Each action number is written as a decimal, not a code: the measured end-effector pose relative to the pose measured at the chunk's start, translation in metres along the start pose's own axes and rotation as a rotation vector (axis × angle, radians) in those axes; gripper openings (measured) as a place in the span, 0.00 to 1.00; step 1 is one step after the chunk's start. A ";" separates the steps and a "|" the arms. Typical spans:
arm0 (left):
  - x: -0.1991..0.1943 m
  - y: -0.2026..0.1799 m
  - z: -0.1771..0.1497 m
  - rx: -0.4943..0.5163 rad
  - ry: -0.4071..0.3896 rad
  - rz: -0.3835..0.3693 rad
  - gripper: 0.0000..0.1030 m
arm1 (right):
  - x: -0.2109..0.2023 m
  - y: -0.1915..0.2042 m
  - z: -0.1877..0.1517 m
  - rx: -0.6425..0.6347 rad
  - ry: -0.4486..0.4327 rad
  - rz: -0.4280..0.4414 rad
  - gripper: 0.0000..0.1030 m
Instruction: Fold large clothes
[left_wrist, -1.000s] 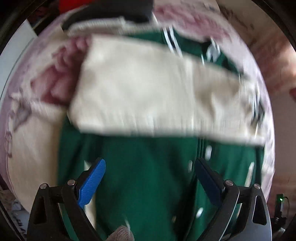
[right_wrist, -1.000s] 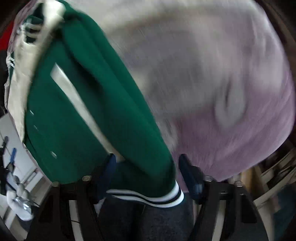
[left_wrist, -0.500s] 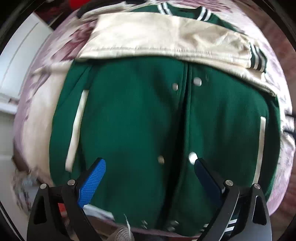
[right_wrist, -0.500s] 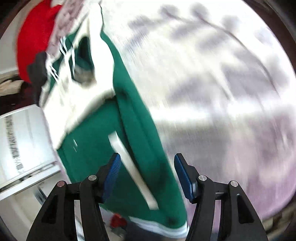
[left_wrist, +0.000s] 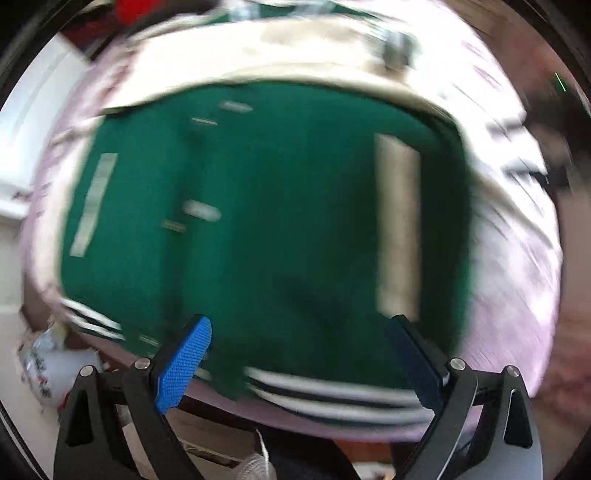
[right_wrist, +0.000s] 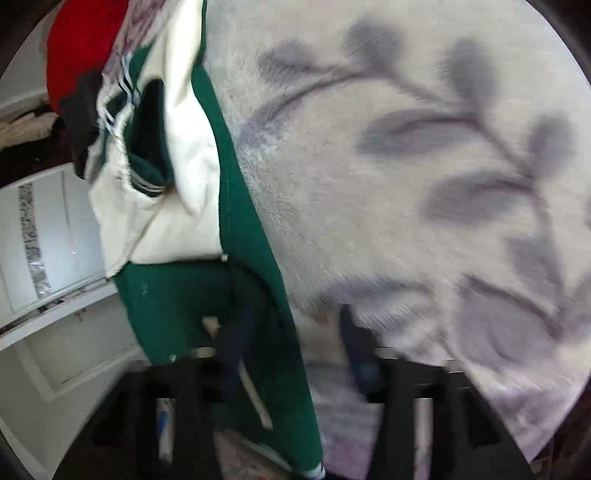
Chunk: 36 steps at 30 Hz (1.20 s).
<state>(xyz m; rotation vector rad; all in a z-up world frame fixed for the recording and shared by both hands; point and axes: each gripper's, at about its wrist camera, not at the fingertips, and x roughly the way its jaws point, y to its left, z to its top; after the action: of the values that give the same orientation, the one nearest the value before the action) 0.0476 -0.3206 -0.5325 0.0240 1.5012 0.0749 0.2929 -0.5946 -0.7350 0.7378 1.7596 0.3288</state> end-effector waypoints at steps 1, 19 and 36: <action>0.004 -0.014 -0.005 0.023 0.012 -0.023 0.96 | -0.013 -0.007 0.000 -0.002 0.002 0.009 0.59; 0.004 -0.046 -0.041 0.018 -0.137 -0.058 0.14 | 0.067 0.077 0.183 -0.159 0.040 0.335 0.90; -0.071 0.130 -0.036 -0.376 -0.266 -0.280 0.13 | 0.086 0.286 0.156 -0.189 -0.010 -0.017 0.22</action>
<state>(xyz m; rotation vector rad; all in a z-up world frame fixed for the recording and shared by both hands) 0.0027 -0.1963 -0.4564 -0.4610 1.1932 0.1215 0.5144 -0.3449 -0.6882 0.5875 1.6977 0.4721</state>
